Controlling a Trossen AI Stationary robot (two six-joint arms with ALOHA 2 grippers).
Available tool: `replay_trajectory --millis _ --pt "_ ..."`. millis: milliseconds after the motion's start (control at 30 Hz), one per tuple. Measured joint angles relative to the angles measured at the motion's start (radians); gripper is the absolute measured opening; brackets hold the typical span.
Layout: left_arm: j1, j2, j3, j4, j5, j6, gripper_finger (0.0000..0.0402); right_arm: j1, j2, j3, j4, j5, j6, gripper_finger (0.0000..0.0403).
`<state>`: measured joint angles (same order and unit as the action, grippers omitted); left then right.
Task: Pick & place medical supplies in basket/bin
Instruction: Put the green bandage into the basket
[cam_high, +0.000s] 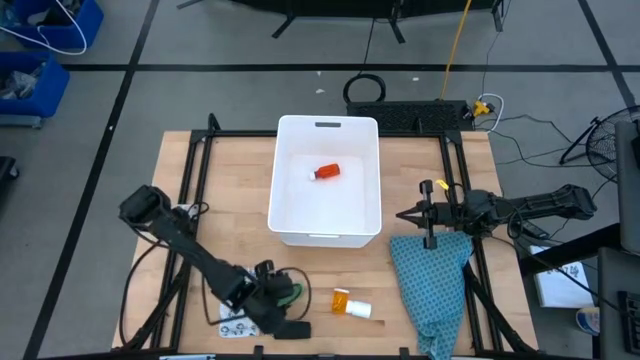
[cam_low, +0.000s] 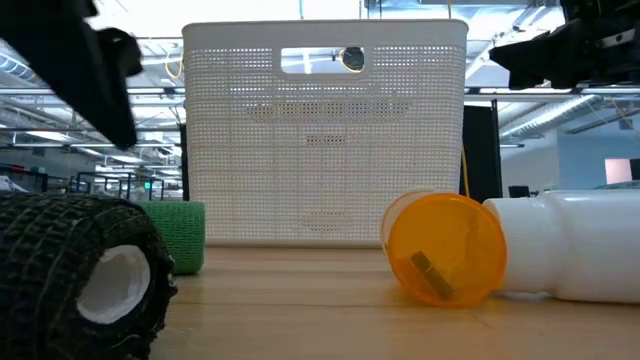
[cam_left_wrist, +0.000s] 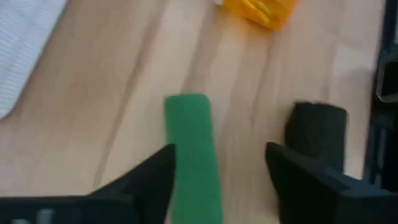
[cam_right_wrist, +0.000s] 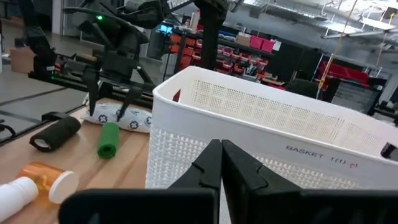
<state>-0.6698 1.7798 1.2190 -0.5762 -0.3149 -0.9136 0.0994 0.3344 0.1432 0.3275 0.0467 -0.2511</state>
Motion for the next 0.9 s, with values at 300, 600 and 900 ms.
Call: replay_trajectory --millis 300,600,900 --pt "0.072 0.001 0.000 -0.010 0.051 0.030 0.0366 0.000 0.000 0.000 -0.002 0.000 -0.019 0.0000" --pt "0.070 0.101 0.000 -0.025 0.112 0.022 0.0370 0.000 0.001 0.001 -0.010 0.000 -0.006 0.0000" --pt "0.074 0.184 0.005 -0.035 0.134 0.081 0.0367 0.000 0.001 0.001 -0.016 0.000 0.012 0.0000"
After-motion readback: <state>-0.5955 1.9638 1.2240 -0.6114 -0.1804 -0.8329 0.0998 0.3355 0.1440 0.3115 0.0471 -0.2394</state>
